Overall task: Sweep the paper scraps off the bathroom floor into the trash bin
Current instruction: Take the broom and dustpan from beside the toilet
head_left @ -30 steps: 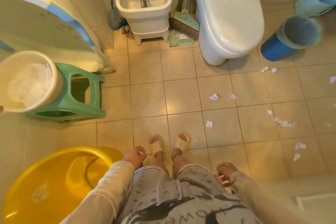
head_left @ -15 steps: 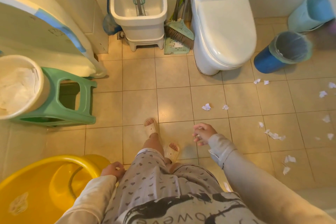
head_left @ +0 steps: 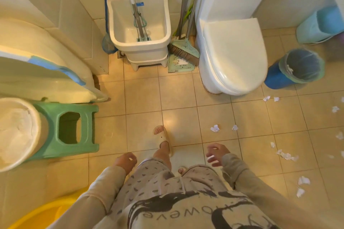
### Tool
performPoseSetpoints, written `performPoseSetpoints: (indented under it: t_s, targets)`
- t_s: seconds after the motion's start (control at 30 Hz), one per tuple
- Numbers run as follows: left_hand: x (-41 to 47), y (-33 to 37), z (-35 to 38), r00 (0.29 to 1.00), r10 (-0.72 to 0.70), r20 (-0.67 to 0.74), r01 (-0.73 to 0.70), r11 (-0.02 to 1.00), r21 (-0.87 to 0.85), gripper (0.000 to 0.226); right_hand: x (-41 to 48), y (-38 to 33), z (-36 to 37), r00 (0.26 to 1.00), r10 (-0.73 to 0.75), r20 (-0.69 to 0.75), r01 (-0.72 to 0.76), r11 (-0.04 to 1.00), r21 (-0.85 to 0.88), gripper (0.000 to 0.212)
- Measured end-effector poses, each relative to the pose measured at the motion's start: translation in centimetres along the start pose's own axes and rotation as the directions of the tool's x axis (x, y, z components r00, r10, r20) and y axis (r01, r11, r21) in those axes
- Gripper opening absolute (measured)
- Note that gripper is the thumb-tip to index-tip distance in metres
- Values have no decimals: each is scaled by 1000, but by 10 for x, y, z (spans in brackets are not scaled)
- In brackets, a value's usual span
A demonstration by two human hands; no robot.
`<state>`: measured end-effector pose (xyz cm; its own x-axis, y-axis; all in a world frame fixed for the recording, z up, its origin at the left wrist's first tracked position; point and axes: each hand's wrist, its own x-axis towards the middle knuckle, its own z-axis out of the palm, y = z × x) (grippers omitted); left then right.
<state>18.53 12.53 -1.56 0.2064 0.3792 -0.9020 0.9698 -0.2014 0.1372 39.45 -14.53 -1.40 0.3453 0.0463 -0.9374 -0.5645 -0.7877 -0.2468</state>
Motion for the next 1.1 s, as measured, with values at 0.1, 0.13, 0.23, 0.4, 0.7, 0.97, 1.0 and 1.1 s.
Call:
performPoseSetpoints:
  t_s: [0.1, 0.13, 0.23, 0.4, 0.7, 0.97, 1.0, 1.1]
  targets:
    - [21, 50, -41, 996, 94, -8, -94, 995, 15, 14, 11, -17, -11, 998, 65, -4, -65, 998, 26, 30]
    - [26, 67, -54, 992, 126, -9, -126, 992, 15, 15, 13, -22, -14, 996, 84, -16, -84, 996, 36, 30]
    - [36, 112, -90, 982, 188, -4, -188, 982, -12, 14, 18, -35, -23, 991, 121, -58, -116, 990, 79, 29]
    - [44, 158, -129, 971, 241, -9, -240, 962, -134, 12, 22, -61, -40, 983, 167, -73, -158, 980, 117, 30]
    - [75, 182, -148, 994, 105, 34, -97, 977, -190, 12, 60, -159, -72, 988, 143, -53, -136, 985, 107, 34]
    - [99, 199, -167, 997, -71, 25, 76, 962, -263, 11, 83, -290, -115, 1000, -27, -11, 27, 1000, -10, 32]
    - [102, 202, -170, 996, -87, 19, 89, 957, -277, 11, 83, -304, -120, 998, -54, -7, 54, 998, -21, 33]
    - [111, 214, -180, 993, -115, 21, 116, 944, -309, 11, 86, -334, -132, 994, -107, -12, 106, 994, -29, 32]
